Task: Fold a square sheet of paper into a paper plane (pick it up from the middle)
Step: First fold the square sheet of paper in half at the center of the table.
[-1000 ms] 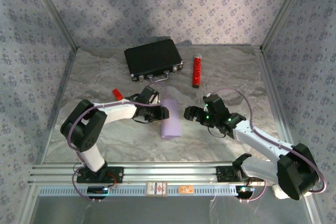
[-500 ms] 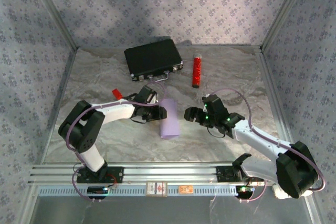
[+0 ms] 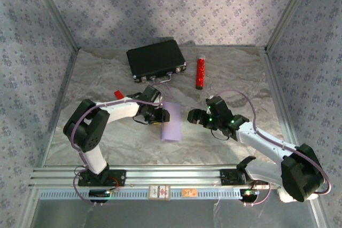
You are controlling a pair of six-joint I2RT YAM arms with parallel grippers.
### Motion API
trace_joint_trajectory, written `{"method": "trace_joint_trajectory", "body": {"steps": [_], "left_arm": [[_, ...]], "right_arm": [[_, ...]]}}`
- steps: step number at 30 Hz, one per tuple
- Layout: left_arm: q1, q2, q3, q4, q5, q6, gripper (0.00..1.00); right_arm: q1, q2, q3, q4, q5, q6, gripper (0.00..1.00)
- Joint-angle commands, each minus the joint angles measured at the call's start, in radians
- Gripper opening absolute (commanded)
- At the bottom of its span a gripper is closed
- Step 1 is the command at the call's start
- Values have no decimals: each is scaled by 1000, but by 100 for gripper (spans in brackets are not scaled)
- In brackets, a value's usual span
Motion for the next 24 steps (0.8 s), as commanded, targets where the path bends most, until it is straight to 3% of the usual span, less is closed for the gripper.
{"method": "trace_joint_trajectory", "body": {"steps": [1, 24], "left_arm": [[-2, 29, 8, -27, -6, -2, 49], [-6, 115, 49, -128, -87, 10, 49]], "right_arm": [[9, 2, 27, -27, 16, -20, 84], [28, -5, 54, -97, 72, -41, 86]]}}
